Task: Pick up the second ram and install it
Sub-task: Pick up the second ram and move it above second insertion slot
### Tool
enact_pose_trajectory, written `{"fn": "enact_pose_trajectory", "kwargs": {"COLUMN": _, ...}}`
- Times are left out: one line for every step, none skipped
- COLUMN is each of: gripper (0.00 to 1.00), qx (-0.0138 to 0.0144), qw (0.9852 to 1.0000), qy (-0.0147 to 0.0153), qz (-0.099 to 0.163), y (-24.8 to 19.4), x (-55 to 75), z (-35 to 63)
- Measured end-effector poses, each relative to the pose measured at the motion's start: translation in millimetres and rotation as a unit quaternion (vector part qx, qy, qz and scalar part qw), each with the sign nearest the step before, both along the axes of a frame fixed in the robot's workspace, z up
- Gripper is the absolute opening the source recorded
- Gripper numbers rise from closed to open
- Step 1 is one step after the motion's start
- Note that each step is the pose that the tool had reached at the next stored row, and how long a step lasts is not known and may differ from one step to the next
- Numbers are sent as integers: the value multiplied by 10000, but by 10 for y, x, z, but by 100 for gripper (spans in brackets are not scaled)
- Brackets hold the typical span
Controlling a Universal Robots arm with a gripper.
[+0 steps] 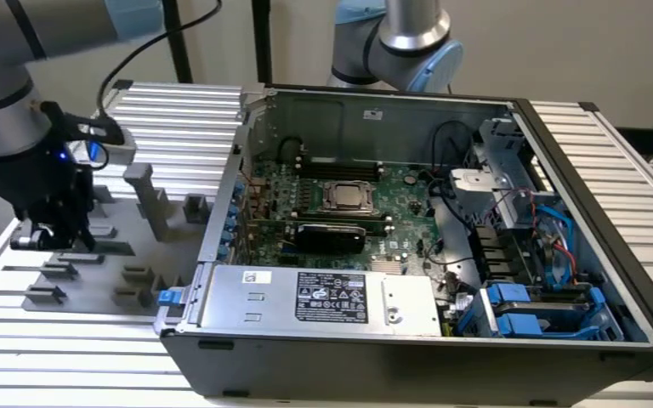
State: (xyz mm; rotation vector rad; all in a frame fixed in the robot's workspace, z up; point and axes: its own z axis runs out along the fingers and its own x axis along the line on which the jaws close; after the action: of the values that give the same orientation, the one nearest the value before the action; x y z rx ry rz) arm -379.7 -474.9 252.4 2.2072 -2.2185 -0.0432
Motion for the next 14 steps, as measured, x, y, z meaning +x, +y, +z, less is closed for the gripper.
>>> {"fn": "enact_pose_trajectory", "kwargs": {"gripper": 0, "qx": 0, "qw": 10000, "qy": 0, "qz": 0, "y": 0, "x": 0, "z": 45}}
{"fn": "enact_pose_trajectory", "kwargs": {"gripper": 0, "qx": 0, "qw": 10000, "qy": 0, "qz": 0, "y": 0, "x": 0, "z": 90}}
{"fn": "enact_pose_trajectory", "kwargs": {"gripper": 0, "qx": 0, "qw": 10000, "qy": 0, "qz": 0, "y": 0, "x": 1, "z": 135}}
{"fn": "enact_pose_trajectory", "kwargs": {"gripper": 0, "qx": 0, "qw": 10000, "qy": 0, "qz": 1, "y": 0, "x": 3, "z": 179}}
{"fn": "enact_pose_trajectory", "kwargs": {"gripper": 0, "qx": 0, "qw": 10000, "qy": 0, "qz": 1, "y": 0, "x": 7, "z": 228}}
{"fn": "enact_pose_trajectory", "kwargs": {"gripper": 0, "qx": 0, "qw": 10000, "qy": 0, "qz": 1, "y": -1, "x": 14, "z": 274}}
{"fn": "enact_pose_trajectory", "kwargs": {"gripper": 0, "qx": 0, "qw": 10000, "qy": 0, "qz": 1, "y": 0, "x": 22, "z": 319}}
{"fn": "enact_pose_trajectory", "kwargs": {"gripper": 0, "qx": 0, "qw": 10000, "qy": 0, "qz": 0, "y": 0, "x": 33, "z": 365}}
{"fn": "enact_pose_trajectory", "kwargs": {"gripper": 0, "qx": 0, "qw": 10000, "qy": 0, "qz": 0, "y": 0, "x": 43, "z": 407}}
{"fn": "enact_pose_trajectory", "kwargs": {"gripper": 0, "qx": 0, "qw": 10000, "qy": 0, "qz": 0, "y": 0, "x": 57, "z": 455}}
{"fn": "enact_pose_trajectory", "kwargs": {"gripper": 0, "qx": 0, "qw": 10000, "qy": 0, "qz": 0, "y": 0, "x": 74, "z": 500}}
{"fn": "enact_pose_trajectory", "kwargs": {"gripper": 0, "qx": 0, "qw": 10000, "qy": 0, "qz": 0, "y": 0, "x": 93, "z": 545}}
{"fn": "enact_pose_trajectory", "kwargs": {"gripper": 0, "qx": 0, "qw": 10000, "qy": 0, "qz": 0, "y": 0, "x": 116, "z": 590}}
{"fn": "enact_pose_trajectory", "kwargs": {"gripper": 0, "qx": 0, "qw": 10000, "qy": 0, "qz": 0, "y": 0, "x": 144, "z": 635}}
